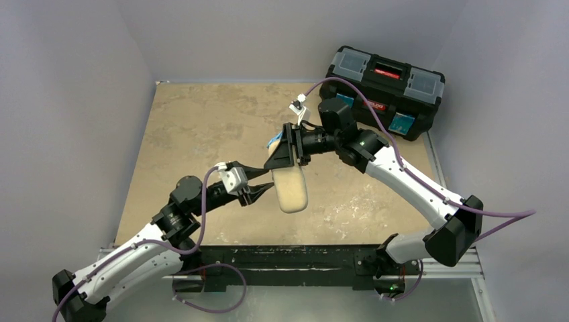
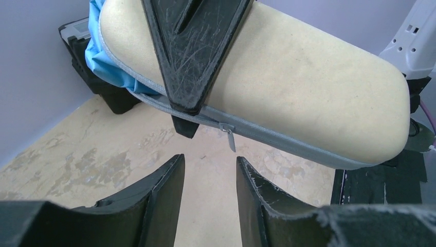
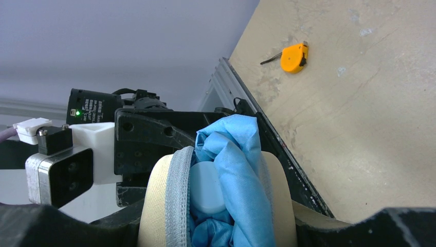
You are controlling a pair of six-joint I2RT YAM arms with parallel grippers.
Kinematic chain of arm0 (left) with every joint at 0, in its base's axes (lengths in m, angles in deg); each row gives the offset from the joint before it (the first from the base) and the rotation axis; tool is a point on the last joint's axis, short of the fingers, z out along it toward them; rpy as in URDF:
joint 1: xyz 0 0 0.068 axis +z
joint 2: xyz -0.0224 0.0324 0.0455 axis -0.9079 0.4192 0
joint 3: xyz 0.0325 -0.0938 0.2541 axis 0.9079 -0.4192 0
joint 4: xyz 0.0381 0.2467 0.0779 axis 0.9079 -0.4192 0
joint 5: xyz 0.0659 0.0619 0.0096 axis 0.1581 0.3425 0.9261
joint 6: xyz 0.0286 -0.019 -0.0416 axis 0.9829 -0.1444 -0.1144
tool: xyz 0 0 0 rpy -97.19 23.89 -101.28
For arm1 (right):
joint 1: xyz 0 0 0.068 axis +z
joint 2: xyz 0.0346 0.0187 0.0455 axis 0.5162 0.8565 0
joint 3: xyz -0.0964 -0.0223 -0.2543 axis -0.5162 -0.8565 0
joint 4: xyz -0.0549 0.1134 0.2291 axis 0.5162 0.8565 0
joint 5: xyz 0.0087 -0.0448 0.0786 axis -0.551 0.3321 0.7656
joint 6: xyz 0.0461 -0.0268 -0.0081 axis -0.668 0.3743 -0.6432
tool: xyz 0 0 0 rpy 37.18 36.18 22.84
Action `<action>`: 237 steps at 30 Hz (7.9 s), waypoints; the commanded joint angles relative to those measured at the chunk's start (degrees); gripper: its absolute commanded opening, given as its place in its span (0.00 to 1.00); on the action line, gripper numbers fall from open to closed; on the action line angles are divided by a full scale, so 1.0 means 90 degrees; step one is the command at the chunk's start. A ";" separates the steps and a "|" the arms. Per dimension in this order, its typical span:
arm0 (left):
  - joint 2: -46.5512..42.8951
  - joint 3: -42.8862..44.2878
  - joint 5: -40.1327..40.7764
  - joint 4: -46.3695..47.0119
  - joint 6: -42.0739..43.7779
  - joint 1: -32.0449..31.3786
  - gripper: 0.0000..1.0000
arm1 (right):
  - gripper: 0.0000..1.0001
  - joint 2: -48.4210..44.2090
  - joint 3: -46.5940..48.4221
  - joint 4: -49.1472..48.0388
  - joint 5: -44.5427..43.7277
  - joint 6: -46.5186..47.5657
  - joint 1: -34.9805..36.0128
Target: Put away the umbrella
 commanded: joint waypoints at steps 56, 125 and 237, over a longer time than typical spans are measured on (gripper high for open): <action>0.0451 0.0255 0.2033 0.1651 -0.0055 -0.0022 0.00 | 0.00 0.0104 0.0485 0.0724 0.0316 0.0419 0.0029; -0.1020 0.5389 0.2845 0.0051 -0.2869 0.0163 1.00 | 0.00 0.5206 0.1833 -0.2395 -0.0279 0.0400 -0.0529; -0.0416 0.0692 0.5785 -0.3948 -0.1260 0.0267 0.99 | 0.99 -0.6107 -0.4782 -0.0651 -0.5925 0.0577 -0.0663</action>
